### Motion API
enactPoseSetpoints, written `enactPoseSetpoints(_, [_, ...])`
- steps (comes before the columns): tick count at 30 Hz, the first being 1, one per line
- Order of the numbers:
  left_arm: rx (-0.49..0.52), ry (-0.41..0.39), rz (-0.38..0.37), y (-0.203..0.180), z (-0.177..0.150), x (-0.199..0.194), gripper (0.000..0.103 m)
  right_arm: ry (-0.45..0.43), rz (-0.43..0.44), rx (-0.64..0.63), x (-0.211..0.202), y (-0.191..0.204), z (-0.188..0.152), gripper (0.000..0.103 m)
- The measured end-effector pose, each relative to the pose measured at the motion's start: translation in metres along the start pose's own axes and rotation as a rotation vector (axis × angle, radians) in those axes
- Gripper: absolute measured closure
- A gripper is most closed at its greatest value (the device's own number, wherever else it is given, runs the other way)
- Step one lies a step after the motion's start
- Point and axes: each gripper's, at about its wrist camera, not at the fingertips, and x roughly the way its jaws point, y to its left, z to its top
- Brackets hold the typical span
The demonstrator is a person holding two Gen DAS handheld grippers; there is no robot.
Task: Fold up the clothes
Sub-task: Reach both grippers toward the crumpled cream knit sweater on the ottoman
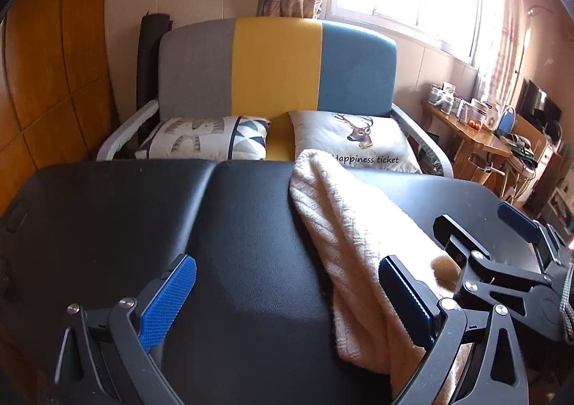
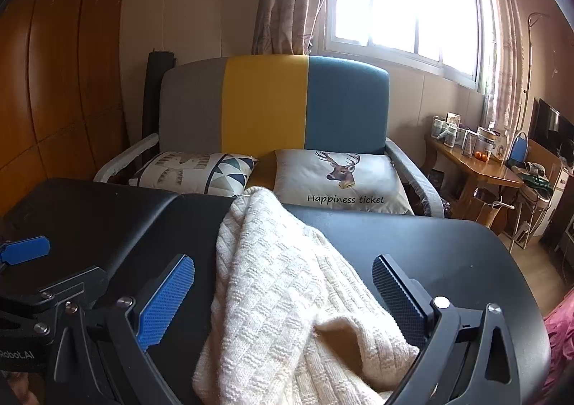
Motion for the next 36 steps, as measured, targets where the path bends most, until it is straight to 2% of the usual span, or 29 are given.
enactPoseSetpoints(6, [0.019,0.015,0.010,0.001,-0.009,0.008,0.000,0.028,0.024,0.003,-0.002,0.006,-0.014,0.001])
enactPoseSetpoints(11, [0.020,0.053,-0.006,0.004,-0.016,0.016,0.000,0.078,0.105,0.040,0.005,-0.001,-0.025,0.001])
enactPoseSetpoints(13, [0.037,0.066,0.003,0.004,-0.019,0.033,0.000,0.128,0.165,0.105,0.011,-0.013,-0.040,0.001])
enactPoseSetpoints(18, [0.083,0.058,0.064,0.000,-0.034,0.040,0.000,0.247,0.321,0.275,0.025,-0.045,-0.078,0.001])
enactPoseSetpoints(21, [0.072,0.094,0.029,0.005,-0.044,0.048,0.000,0.259,0.492,0.446,0.016,-0.076,-0.105,0.001])
enactPoseSetpoints(23, [0.047,0.146,-0.021,0.012,-0.056,0.057,0.000,0.266,0.612,0.581,0.010,-0.102,-0.124,0.001])
enactPoseSetpoints(26, [0.010,0.218,-0.083,0.024,-0.074,0.067,0.000,0.310,0.731,0.733,0.003,-0.131,-0.143,0.001])
enactPoseSetpoints(29, [-0.005,0.248,-0.099,0.037,-0.091,0.068,0.000,0.302,0.758,0.805,-0.001,-0.148,-0.156,0.001])
enactPoseSetpoints(32, [-0.004,0.256,-0.095,0.046,-0.105,0.063,0.000,0.296,0.828,0.924,0.005,-0.156,-0.169,0.001])
enactPoseSetpoints(34, [-0.018,0.271,-0.097,0.053,-0.112,0.060,0.000,0.251,0.835,1.004,0.008,-0.167,-0.172,0.001])
enactPoseSetpoints(36, [-0.032,0.288,-0.099,0.060,-0.118,0.057,0.000,0.187,0.804,1.089,0.010,-0.185,-0.171,0.001])
